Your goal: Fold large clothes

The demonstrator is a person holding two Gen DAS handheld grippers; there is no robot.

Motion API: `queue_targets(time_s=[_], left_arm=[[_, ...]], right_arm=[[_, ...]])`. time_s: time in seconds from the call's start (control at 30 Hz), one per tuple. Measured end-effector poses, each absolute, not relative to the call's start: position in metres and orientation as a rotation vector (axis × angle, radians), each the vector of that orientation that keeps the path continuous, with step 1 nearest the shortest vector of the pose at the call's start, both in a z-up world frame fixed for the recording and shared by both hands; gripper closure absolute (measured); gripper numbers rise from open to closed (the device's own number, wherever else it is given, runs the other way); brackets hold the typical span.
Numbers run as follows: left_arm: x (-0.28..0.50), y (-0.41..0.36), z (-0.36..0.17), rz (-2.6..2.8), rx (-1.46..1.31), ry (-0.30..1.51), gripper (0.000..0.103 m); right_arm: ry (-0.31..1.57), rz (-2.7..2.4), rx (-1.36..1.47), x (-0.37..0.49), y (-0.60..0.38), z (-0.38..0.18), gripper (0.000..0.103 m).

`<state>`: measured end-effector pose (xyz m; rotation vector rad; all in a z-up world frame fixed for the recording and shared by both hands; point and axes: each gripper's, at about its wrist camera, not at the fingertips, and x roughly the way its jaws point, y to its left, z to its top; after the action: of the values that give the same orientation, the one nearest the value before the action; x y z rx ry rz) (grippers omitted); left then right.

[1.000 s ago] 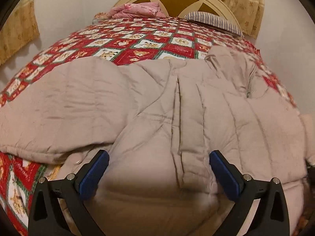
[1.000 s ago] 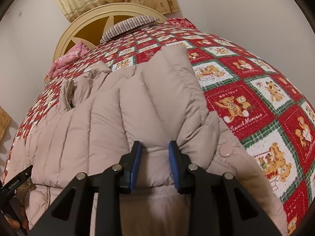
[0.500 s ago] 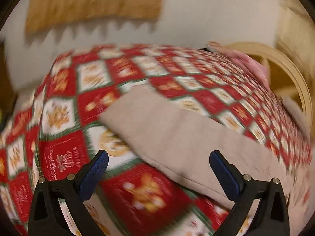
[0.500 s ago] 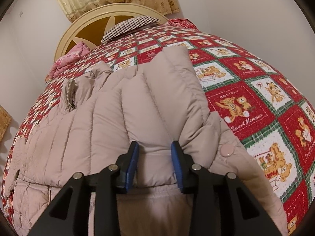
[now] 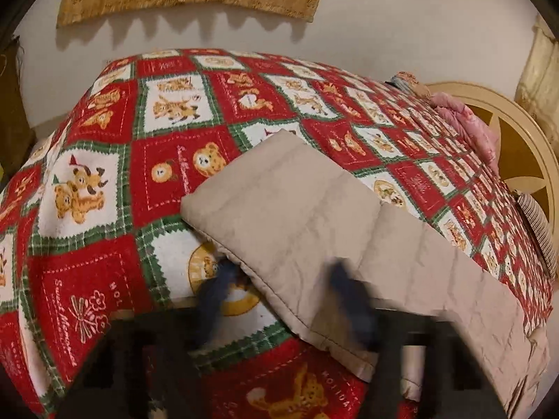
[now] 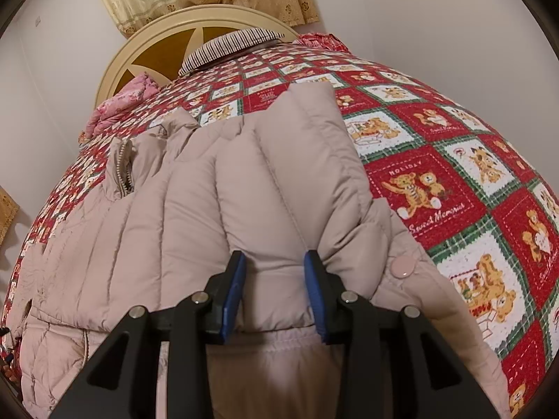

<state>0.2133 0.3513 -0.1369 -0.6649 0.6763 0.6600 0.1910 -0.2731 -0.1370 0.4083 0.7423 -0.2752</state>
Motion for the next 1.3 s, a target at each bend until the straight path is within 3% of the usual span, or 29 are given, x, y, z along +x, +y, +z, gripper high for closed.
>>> queue_targets(time_s=[0.03, 0.13, 0.37, 0.53, 0.7, 0.83, 0.97, 1.13, 1.3], left_arm=[[0.212, 0.354, -0.139, 0.608, -0.699, 0.660, 0.096], [0.213, 0.359, -0.145, 0.533, -0.774, 0.645, 0.097], [0.233, 0.316, -0.091, 0.454, -0.534, 0.548, 0.098], [0.238, 0.216, -0.015, 0.203, -0.308, 0.403, 0.098], [0.229, 0.088, 0.018, -0.137, -0.112, 0.343, 0.098], [0.216, -0.013, 0.002, -0.379, 0.023, 0.385, 0.098], [0.217, -0.085, -0.050, -0.484, 0.131, 0.532, 0.098], [0.236, -0.111, -0.102, -0.495, 0.178, 0.788, 0.096], [0.224, -0.096, -0.097, -0.510, 0.180, 0.834, 0.094]], right_arm=[[0.742, -0.275, 0.409, 0.191, -0.273, -0.137, 0.066], [0.742, -0.274, 0.409, 0.191, -0.273, -0.137, 0.066], [0.741, -0.272, 0.411, 0.191, -0.274, -0.137, 0.065], [0.738, -0.263, 0.412, 0.190, -0.272, -0.137, 0.061], [0.735, -0.259, 0.418, 0.190, -0.271, -0.136, 0.060], [0.734, -0.257, 0.420, 0.190, -0.271, -0.136, 0.060], [0.734, -0.256, 0.421, 0.190, -0.271, -0.136, 0.059], [0.730, -0.249, 0.432, 0.189, -0.271, -0.136, 0.058], [0.728, -0.237, 0.439, 0.189, -0.271, -0.137, 0.056]])
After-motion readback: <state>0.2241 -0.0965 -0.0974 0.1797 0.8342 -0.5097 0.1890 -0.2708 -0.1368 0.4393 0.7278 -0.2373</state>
